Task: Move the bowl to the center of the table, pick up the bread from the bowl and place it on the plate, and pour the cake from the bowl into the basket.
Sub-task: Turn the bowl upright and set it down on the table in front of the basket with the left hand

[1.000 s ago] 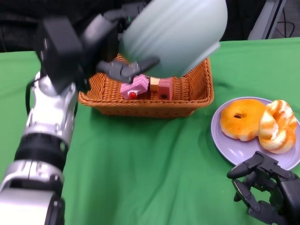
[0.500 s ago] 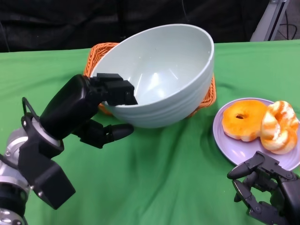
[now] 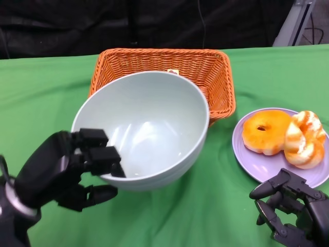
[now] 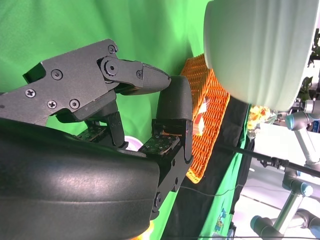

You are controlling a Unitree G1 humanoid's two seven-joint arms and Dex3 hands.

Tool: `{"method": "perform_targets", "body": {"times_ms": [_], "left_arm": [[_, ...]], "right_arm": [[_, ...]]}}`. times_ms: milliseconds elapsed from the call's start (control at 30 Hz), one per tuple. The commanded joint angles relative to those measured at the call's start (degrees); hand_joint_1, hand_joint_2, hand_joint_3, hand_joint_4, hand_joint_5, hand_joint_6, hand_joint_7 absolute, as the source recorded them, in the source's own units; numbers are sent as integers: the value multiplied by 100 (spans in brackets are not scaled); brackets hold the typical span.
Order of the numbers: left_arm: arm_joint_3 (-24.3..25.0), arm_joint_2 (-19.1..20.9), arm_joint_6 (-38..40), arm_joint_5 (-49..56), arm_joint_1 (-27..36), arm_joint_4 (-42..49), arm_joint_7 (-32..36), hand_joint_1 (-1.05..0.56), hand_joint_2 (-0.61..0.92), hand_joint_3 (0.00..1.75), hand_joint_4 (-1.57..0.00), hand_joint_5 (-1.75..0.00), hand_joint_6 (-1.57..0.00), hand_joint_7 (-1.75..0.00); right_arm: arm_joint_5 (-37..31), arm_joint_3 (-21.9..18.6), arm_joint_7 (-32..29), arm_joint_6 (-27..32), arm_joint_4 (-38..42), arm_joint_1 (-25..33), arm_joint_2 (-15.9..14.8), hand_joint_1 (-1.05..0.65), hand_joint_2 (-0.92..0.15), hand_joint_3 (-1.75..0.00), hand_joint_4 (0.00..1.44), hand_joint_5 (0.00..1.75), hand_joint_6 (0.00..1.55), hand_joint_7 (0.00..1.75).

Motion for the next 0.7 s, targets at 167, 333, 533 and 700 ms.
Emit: {"method": "perform_targets", "body": {"times_ms": [167, 333, 533, 700], "left_arm": [[-1393, 813, 930, 1316, 157, -80, 2695, -6, 34, 117, -100, -144, -88, -124], [-2532, 1166, 1499, 1660, -13, 324, 3813, -4, 38, 105, -101, -141, -94, -114], [-3400, 1276, 1911, 1516, -271, 706, 4271, -5, 46, 89, -99, -142, -97, -101], [-3689, 1225, 2109, 1137, -388, 1001, 3991, -7, 52, 77, -97, -141, -104, -83]], "right_arm": [[31, -35, 4, 16, -57, 10, -76, -19, -78, -57, 64, 158, 61, 133], [26, -35, -10, 72, -75, -6, -71, -19, -77, -57, 63, 159, 61, 133], [19, -45, -14, 71, -16, -84, -76, -21, -77, -56, 63, 159, 62, 132], [-40, -54, -59, 99, 4, -154, -79, -21, -77, -57, 64, 159, 62, 131]]}}
